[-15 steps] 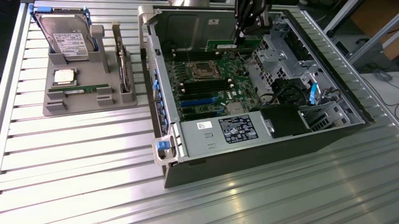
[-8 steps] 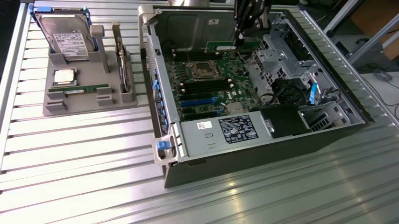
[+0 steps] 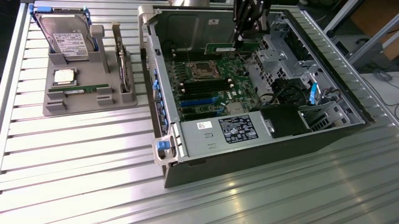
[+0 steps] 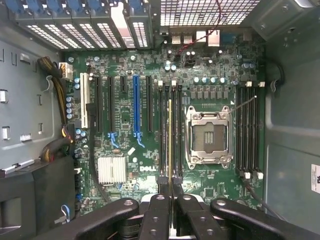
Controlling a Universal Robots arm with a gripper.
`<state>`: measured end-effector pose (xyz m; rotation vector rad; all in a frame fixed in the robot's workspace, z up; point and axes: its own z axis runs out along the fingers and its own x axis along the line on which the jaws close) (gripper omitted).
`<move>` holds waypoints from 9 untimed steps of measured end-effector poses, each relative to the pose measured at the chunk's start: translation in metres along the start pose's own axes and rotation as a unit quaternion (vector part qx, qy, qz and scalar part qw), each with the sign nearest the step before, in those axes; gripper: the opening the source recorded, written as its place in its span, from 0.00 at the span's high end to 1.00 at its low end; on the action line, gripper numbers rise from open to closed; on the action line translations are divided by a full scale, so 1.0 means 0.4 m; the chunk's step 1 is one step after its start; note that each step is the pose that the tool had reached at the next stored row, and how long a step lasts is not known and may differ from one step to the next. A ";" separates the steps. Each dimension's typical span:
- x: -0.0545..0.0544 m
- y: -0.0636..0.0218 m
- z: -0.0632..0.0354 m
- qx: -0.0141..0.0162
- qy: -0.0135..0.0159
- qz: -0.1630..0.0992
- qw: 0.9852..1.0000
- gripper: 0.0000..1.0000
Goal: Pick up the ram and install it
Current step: 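Insert the ram into the slot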
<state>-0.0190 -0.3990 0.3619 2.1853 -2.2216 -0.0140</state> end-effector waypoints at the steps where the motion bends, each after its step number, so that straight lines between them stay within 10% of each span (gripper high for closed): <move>1: 0.000 0.000 0.002 0.000 0.000 0.000 1.000 0.88; 9: 0.000 -0.001 0.018 0.000 0.000 0.000 1.000 0.88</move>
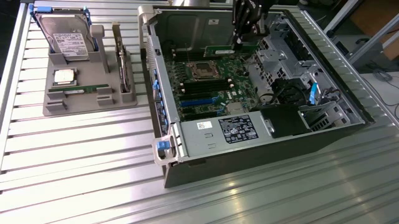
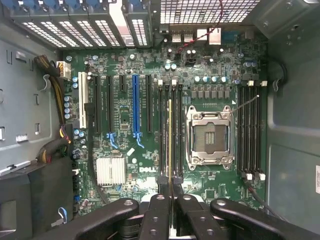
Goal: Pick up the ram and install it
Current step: 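Insert the ram into the slot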
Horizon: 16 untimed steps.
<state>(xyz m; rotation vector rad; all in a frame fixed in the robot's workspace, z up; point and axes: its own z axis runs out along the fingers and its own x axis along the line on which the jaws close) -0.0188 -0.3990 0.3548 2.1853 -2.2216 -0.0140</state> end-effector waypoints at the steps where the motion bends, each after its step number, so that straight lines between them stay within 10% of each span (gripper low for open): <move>1: 0.000 0.000 0.002 0.000 0.000 0.000 1.000 0.88; 16: 0.000 -0.002 0.029 0.000 0.000 0.000 1.000 0.88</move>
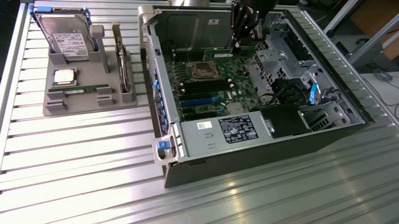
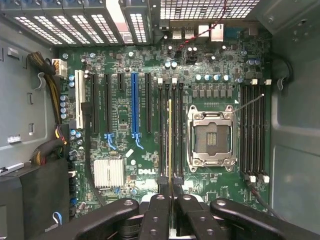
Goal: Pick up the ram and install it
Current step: 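Insert the ram into the slot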
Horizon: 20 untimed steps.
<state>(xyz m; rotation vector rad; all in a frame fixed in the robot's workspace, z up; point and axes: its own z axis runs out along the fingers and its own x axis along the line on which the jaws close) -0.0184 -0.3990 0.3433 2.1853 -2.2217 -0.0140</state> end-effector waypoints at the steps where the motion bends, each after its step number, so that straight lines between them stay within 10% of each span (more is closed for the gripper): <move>1: 0.000 0.000 0.002 0.000 0.000 0.000 1.000 0.88; 20: 0.000 -0.001 0.027 0.000 0.000 0.000 1.000 0.88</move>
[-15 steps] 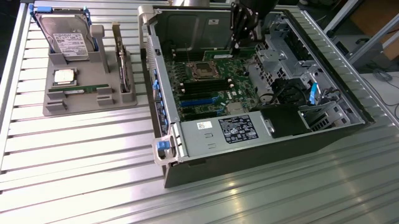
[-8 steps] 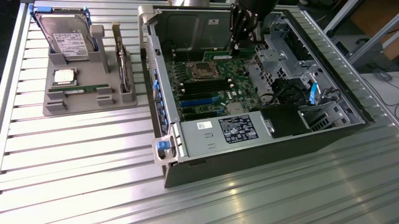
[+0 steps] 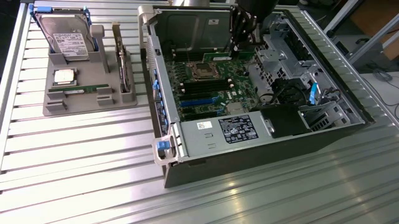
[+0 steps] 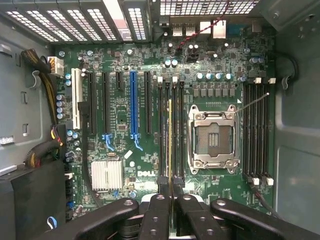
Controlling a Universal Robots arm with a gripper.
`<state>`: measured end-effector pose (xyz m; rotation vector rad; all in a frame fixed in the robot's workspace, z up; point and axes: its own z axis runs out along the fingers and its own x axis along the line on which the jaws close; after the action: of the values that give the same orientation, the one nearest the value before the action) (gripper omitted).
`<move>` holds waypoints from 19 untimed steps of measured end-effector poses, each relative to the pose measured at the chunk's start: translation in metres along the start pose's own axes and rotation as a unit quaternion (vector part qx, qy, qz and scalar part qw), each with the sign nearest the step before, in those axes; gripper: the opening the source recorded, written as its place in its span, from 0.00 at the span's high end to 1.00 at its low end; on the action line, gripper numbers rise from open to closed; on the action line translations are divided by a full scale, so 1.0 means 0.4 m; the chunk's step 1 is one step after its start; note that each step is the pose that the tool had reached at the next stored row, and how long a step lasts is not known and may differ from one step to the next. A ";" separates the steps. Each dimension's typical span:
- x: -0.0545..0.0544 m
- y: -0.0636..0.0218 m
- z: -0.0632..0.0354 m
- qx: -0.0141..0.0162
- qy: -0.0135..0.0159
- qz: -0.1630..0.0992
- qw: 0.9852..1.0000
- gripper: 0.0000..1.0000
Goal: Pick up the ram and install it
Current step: 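Insert the ram into the slot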
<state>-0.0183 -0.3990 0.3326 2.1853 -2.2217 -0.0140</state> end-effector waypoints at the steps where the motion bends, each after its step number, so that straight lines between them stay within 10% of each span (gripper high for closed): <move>1: 0.000 0.000 0.001 0.000 0.000 0.000 1.000 0.88; 19: 0.000 -0.001 0.030 0.000 0.000 0.000 1.000 0.88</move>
<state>-0.0182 -0.3990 0.3205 2.1852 -2.2217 -0.0140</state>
